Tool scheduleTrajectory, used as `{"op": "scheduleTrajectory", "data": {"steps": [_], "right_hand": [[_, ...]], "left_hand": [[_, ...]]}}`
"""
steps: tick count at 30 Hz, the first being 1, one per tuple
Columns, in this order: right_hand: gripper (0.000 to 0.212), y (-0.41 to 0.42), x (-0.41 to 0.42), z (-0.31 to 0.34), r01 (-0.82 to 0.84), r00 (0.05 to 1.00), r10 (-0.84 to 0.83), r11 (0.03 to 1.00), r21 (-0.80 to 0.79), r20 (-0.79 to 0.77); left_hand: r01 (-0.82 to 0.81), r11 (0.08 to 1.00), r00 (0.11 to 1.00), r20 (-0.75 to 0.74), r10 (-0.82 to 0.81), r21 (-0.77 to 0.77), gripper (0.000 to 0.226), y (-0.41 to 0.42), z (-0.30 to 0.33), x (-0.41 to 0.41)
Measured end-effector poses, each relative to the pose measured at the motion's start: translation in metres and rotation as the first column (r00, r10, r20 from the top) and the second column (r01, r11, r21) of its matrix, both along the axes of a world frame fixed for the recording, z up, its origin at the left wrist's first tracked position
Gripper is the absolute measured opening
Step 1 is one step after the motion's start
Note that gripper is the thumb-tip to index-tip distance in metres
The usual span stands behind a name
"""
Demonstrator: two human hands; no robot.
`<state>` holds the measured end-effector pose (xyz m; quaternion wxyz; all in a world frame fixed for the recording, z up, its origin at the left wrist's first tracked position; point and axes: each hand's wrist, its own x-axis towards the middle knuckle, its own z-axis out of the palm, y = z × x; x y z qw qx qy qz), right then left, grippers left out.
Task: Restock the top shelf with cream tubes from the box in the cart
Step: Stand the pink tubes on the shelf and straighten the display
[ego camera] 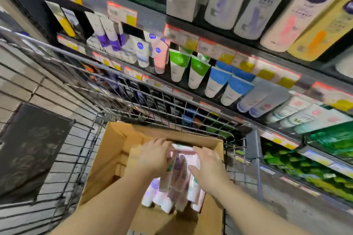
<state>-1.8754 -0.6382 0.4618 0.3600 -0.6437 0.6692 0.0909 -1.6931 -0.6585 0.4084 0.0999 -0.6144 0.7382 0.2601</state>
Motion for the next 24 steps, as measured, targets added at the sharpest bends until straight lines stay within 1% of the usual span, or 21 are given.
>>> {"op": "scheduleTrajectory", "data": {"steps": [2,4,5,7,9,11,12,14,16,19,22,24], "right_hand": [[0.058,0.000,0.004,-0.019,0.012,1.000,-0.012,1.000,0.005,0.012],[0.056,0.001,0.007,-0.036,0.029,0.999,-0.029,1.000,0.010,0.031],[0.055,0.002,0.008,-0.043,0.031,0.999,-0.031,0.999,0.019,0.039],[0.055,0.005,0.009,-0.054,0.024,0.998,-0.027,0.999,0.041,0.050],[0.056,0.008,0.009,-0.062,0.052,0.996,-0.057,0.996,0.067,0.073],[0.057,0.011,0.010,-0.065,0.068,0.994,-0.076,0.993,0.095,0.082],[0.057,0.012,0.010,-0.066,0.066,0.994,-0.074,0.993,0.103,0.076],[0.056,0.012,0.011,-0.064,0.074,0.995,-0.082,0.990,0.121,0.063],[0.054,0.010,0.012,-0.061,0.091,0.993,-0.101,0.986,0.138,0.066],[0.050,0.007,0.013,-0.056,0.108,0.992,-0.118,0.983,0.151,0.055],[0.037,0.005,0.014,-0.050,0.155,0.986,-0.164,0.967,0.201,0.029],[0.034,0.005,0.017,-0.045,0.240,0.959,-0.272,0.929,0.281,0.077]], "left_hand": [[0.040,0.999,0.999,0.004,-0.040,-0.027,0.048,-0.007,-0.021,-0.003],[0.063,0.998,0.998,0.022,-0.063,-0.001,0.048,-0.011,-0.039,-0.005],[0.056,0.998,0.998,0.030,-0.057,0.014,0.046,-0.012,-0.047,-0.006],[0.025,0.999,0.999,0.032,-0.023,-0.047,0.034,-0.013,-0.058,-0.010],[-0.010,0.992,1.000,0.016,0.012,-0.122,0.023,-0.014,-0.066,-0.015],[-0.044,0.990,0.999,0.017,0.047,-0.132,0.016,-0.013,-0.072,-0.019],[-0.057,0.988,0.998,0.025,0.062,-0.142,0.017,-0.013,-0.073,-0.020],[-0.071,0.991,0.996,0.037,0.076,-0.110,0.021,-0.012,-0.071,-0.023],[-0.060,0.997,0.997,0.052,0.063,-0.052,0.023,-0.012,-0.067,-0.022],[-0.046,0.999,0.998,0.036,0.047,-0.028,0.031,-0.011,-0.063,-0.017],[-0.185,0.982,0.979,-0.088,0.187,0.026,0.043,-0.001,-0.058,-0.015],[-0.278,0.960,0.949,-0.147,0.278,0.021,0.042,0.016,-0.047,-0.019]]}}
